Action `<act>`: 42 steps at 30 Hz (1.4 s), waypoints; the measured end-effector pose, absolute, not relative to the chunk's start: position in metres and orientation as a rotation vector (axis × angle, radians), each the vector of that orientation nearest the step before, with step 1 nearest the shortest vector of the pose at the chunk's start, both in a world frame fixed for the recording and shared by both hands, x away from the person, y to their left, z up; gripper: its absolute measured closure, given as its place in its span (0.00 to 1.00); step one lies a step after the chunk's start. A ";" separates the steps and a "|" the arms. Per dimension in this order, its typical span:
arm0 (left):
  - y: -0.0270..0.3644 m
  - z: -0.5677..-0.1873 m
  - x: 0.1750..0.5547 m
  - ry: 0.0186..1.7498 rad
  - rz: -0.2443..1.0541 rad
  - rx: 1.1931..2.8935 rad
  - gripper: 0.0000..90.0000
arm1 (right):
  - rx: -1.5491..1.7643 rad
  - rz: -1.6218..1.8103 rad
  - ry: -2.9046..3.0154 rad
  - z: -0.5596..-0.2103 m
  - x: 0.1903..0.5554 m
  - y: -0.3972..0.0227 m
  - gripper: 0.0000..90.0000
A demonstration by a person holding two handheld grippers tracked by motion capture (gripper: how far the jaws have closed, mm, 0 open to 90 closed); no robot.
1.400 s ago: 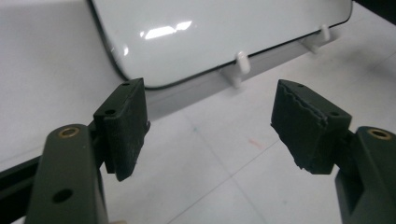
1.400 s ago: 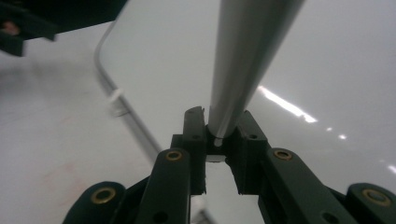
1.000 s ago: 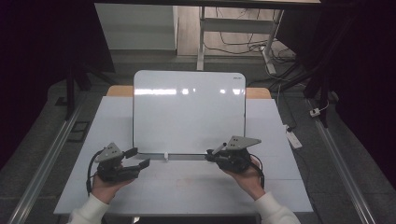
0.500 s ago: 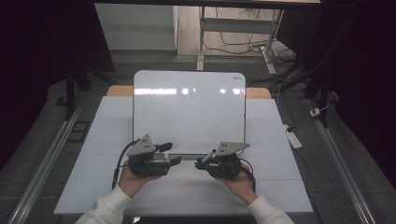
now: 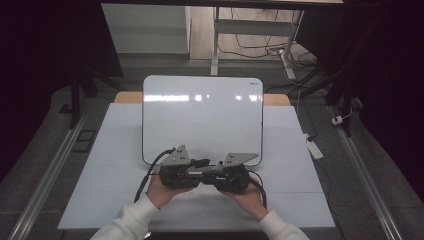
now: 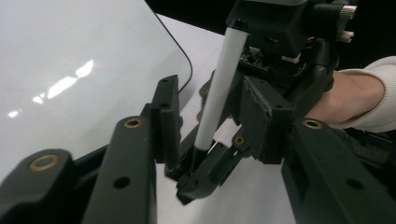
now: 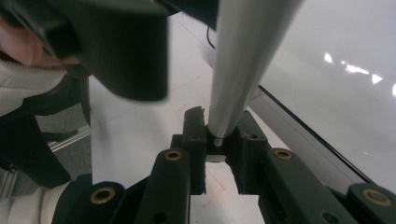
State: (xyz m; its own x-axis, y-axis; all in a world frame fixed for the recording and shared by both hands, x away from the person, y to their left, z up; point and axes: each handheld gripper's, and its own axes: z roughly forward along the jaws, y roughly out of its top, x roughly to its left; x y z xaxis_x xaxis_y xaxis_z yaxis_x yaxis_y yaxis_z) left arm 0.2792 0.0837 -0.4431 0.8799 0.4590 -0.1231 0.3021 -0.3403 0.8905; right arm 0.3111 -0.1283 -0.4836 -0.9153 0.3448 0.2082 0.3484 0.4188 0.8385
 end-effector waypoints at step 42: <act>0.185 -0.452 0.308 1.012 0.430 1.865 0.90 | -0.878 -1.736 -2.563 -0.482 0.300 -0.164 0.59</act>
